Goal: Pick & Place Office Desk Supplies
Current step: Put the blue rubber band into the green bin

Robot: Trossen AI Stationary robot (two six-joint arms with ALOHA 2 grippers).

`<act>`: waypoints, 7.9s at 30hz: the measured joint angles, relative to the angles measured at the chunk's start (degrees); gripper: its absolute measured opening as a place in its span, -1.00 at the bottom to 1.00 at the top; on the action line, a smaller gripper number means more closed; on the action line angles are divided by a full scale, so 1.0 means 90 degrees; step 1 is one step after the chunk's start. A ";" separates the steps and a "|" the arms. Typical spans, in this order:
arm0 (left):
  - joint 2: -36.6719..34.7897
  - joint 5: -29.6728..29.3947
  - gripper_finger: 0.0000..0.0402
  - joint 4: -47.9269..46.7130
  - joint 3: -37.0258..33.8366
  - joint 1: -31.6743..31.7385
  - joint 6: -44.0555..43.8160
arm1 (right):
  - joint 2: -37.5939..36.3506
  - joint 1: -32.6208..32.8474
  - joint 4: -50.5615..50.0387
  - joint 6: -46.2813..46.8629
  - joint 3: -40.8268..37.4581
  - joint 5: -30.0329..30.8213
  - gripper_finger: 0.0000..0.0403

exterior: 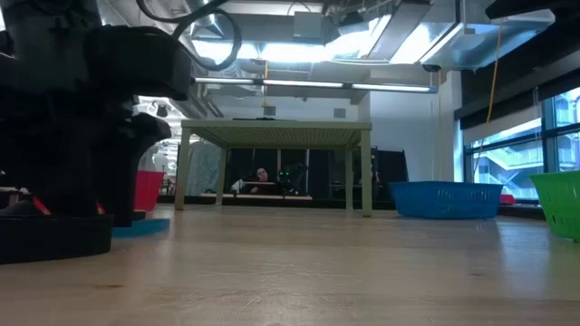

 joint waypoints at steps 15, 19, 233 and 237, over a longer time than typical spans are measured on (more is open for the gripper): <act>-0.0038 -0.0018 -0.97 0.0005 0.0058 0.0074 0.0051 | 0.0000 0.0000 0.0002 -0.0002 -0.0002 0.0064 -0.24; 0.0033 -0.0375 -0.99 -0.0209 0.0497 0.0079 0.0646 | 0.0000 0.0000 0.0009 -0.0002 -0.0002 0.0226 -0.24; 0.0063 -0.0147 -0.42 -0.2395 0.3106 -0.0488 -0.2054 | 0.0661 -0.0998 -0.0053 0.2154 -0.1401 -0.5632 -0.59; 0.0063 0.0284 -0.37 -0.2441 0.3106 -0.0578 -0.2170 | 0.0661 -0.0998 -0.0049 0.2154 -0.1401 -0.5633 -0.43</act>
